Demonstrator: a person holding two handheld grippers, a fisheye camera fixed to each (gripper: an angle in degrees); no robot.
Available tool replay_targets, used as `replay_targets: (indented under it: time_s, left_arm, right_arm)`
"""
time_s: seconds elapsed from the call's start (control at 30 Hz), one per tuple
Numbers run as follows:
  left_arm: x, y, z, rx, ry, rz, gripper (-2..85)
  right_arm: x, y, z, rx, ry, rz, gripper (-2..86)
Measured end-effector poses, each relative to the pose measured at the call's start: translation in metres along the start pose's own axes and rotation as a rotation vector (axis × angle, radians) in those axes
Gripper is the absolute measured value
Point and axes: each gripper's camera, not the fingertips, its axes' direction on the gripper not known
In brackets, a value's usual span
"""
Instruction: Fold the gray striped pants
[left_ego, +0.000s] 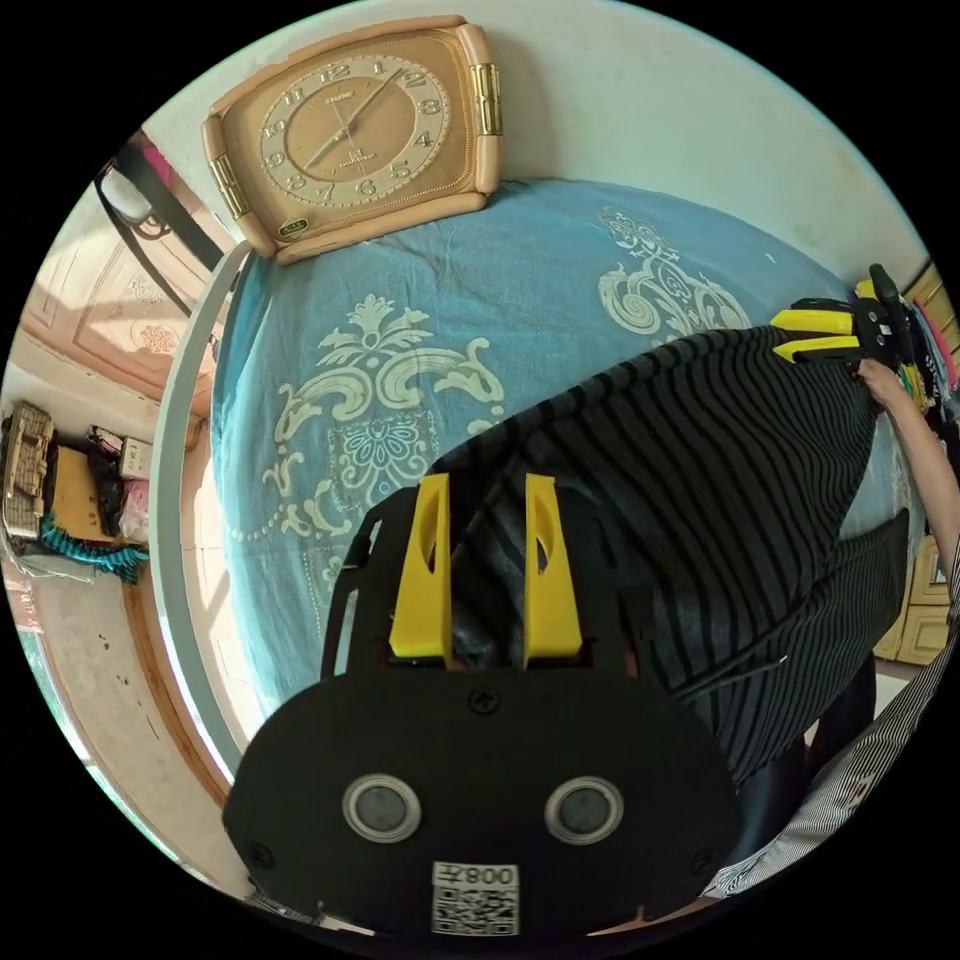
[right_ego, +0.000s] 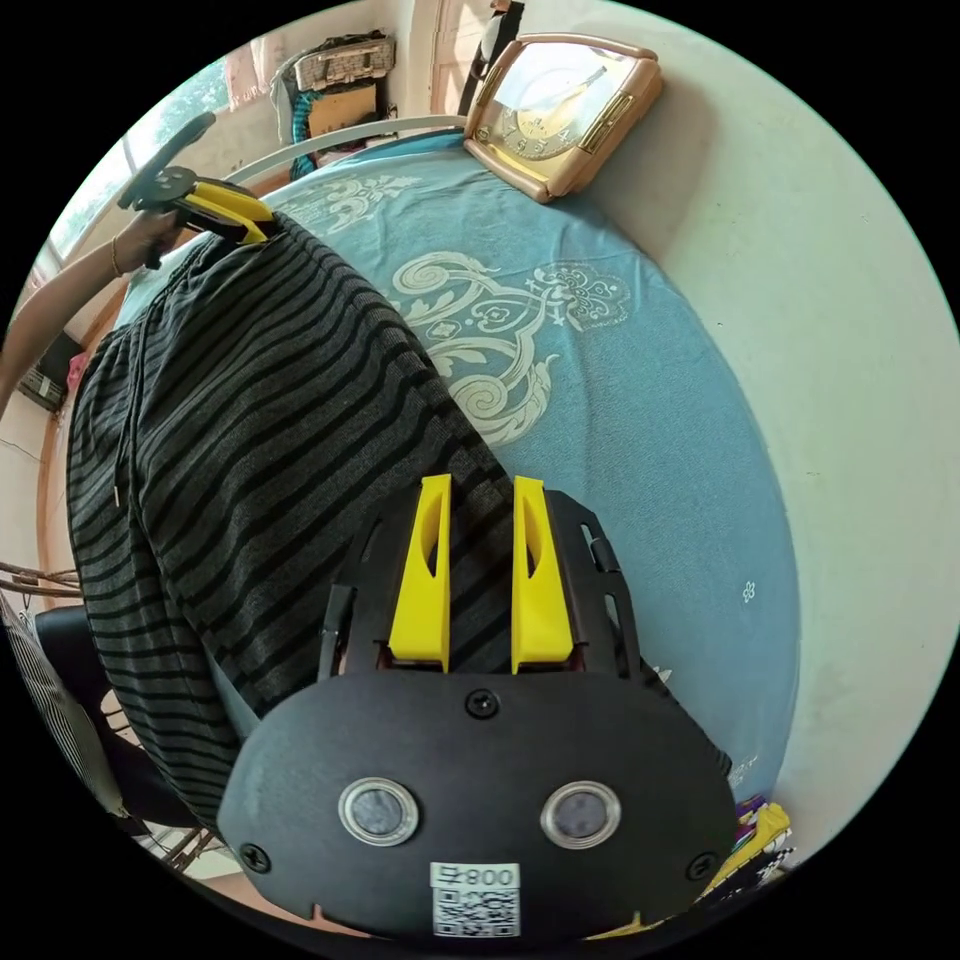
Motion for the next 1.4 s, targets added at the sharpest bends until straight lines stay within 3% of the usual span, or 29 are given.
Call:
replay_targets:
  time_s: [0.27,0.5,0.7,1.0,1.4]
  left_arm:
    - [-0.032,-0.006,-0.046,0.042,0.0,0.026,11.7]
    - [-0.064,-0.045,-0.042,-0.053,0.027,-0.031,12.0]
    - [-0.057,-0.061,-0.063,-0.073,-0.058,0.002,4.7]
    - [-0.074,-0.034,-0.195,0.07,-0.103,-0.033,3.0]
    - [-0.104,0.066,-0.381,0.146,0.019,-0.093,2.3]
  right_arm:
    - [-0.014,-0.004,-0.005,0.014,-0.038,0.014,9.5]
    - [-0.032,-0.004,-0.01,0.027,-0.056,0.033,8.9]
    - [-0.053,0.003,-0.017,0.052,-0.058,0.072,7.9]
    - [-0.099,0.015,-0.048,0.039,-0.034,0.133,4.0]
    - [-0.244,0.095,-0.188,0.17,0.057,0.158,3.5]
